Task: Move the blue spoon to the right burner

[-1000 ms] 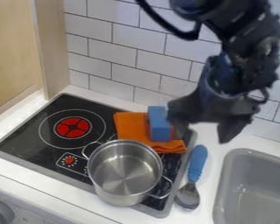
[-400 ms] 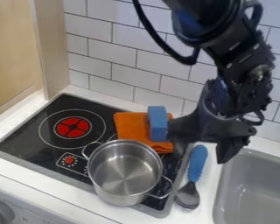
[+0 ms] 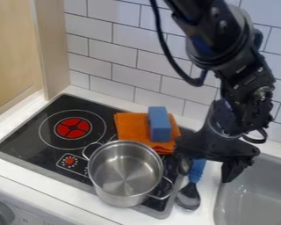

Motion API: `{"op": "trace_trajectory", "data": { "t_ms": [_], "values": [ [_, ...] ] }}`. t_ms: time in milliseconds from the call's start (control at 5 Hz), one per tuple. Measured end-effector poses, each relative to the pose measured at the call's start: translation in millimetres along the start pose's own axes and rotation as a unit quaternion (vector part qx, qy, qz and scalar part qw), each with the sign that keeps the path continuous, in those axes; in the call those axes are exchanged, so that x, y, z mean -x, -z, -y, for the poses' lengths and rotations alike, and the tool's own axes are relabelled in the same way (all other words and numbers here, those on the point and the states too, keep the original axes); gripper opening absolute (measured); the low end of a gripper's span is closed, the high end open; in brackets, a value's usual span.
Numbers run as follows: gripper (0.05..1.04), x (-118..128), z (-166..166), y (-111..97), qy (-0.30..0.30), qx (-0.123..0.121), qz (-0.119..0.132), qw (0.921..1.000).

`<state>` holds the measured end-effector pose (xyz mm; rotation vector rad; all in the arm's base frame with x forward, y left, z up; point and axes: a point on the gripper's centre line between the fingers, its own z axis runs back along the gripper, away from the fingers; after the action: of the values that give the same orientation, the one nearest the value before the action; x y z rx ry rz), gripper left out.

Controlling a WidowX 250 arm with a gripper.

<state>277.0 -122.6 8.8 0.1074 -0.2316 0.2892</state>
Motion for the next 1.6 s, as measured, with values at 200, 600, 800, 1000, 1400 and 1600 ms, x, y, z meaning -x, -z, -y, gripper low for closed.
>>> {"op": "trace_trajectory", "data": {
  "t_ms": [200, 600, 800, 1000, 1400, 1600],
  "values": [
    [0.999, -3.2, -3.9, 11.1, -0.003, -0.006, -0.012, 0.9999],
    [0.999, -4.7, -1.3, 11.6, -0.001, -0.002, -0.011, 0.9999],
    [0.938, -5.1, -1.5, 11.6, -0.001, -0.003, -0.01, 0.9999],
    [0.624, -5.5, -1.4, 11.9, -0.004, -0.001, -0.009, 1.0],
    [0.321, -7.2, -1.8, 11.6, -0.008, -0.004, -0.003, 1.0],
    [0.32, -6.2, -2.6, 12.2, -0.009, -0.006, -0.005, 0.9999]
  ]
}}
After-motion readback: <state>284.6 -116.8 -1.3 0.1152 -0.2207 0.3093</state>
